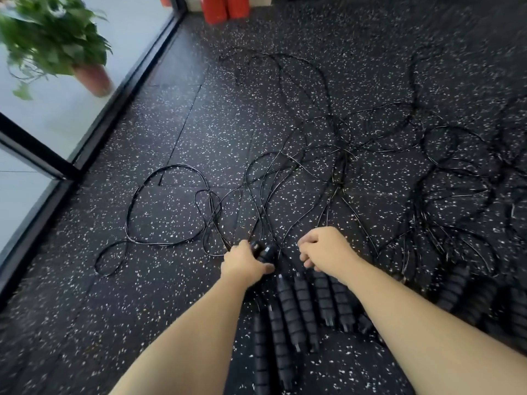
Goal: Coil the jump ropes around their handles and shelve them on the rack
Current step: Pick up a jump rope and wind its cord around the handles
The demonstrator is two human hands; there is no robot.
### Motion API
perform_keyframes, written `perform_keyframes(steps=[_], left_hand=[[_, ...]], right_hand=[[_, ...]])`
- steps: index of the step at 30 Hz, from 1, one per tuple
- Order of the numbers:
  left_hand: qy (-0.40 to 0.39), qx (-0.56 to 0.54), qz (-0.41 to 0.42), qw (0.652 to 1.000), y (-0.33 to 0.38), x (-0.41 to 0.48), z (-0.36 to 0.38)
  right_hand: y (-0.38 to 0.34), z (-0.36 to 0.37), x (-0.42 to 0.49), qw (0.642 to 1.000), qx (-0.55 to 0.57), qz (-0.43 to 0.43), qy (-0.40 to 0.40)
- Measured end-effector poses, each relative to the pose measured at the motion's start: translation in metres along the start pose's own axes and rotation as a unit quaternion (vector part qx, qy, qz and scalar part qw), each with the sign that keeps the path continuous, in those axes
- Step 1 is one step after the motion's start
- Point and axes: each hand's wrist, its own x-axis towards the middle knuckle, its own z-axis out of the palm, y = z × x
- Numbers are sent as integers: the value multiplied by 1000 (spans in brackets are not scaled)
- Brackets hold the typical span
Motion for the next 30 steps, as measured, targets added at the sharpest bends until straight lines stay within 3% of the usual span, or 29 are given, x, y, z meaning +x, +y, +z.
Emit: perform_keyframes(steps=[4,17,22,26,30], left_hand=[[33,133,2,991,-10,7,14],[29,205,13,978,-21,-1,-5],[-2,137,-36,990,-22,-1,2],[43,131,-42,990,-22,3,21],[80,196,-8,977,-20,3,30]], right_hand=[[9,2,3,1000,-2,-1,-14],[-7,-16,-20,999,-26,-29,-4],[-12,-17,-28,999,-15,-35,-3],[-7,-9,-24,999,-26,-34,-19],[-1,-4,-20,999,-28,-24,-27]])
